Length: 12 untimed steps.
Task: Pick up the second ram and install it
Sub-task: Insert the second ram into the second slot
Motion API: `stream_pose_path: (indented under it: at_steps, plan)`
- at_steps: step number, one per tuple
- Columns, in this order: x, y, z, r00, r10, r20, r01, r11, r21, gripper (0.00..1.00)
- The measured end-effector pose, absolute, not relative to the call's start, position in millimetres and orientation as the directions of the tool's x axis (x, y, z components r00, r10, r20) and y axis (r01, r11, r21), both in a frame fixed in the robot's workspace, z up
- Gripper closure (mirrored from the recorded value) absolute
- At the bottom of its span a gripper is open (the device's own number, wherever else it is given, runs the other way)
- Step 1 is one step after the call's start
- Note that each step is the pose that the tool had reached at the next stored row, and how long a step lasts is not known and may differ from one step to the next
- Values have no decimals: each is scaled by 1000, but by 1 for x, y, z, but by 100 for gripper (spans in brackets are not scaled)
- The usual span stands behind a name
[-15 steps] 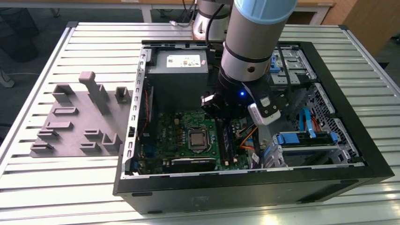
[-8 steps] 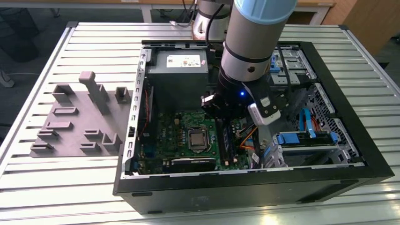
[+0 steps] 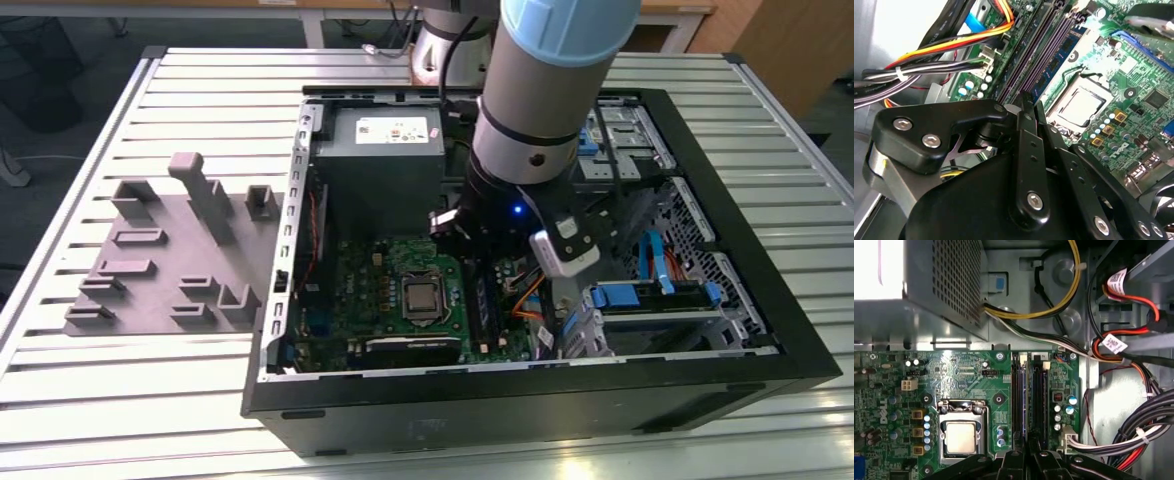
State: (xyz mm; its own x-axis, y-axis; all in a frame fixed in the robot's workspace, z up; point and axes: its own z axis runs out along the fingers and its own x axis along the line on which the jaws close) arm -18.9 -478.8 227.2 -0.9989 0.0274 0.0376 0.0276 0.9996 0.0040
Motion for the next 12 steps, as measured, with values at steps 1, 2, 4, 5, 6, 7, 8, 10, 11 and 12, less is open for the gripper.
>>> stream_pose_path:
  at_steps: [1, 2, 4, 5, 6, 7, 8, 10, 11, 12]
  plan:
    - [-19, -480, 227, -999, 28, 38, 28, 1000, 5, 86]
    - [-19, -480, 226, -999, 28, 38, 28, 1000, 6, 86]
    - [-21, -480, 225, -999, 27, 38, 28, 1000, 7, 86]
    - [-21, -480, 224, -999, 27, 38, 28, 1000, 7, 86]
    - [-21, -480, 224, -999, 27, 38, 28, 1000, 7, 86]
    - [-21, -480, 223, -999, 28, 38, 28, 1000, 7, 86]
    - [-21, -480, 223, -999, 28, 38, 28, 1000, 7, 86]
    - [-21, -480, 221, -999, 29, 38, 29, 1000, 7, 86]
    - [-21, -480, 220, -999, 30, 38, 30, 1000, 7, 86]
    - [-21, -481, 220, -999, 30, 38, 31, 1000, 7, 86]
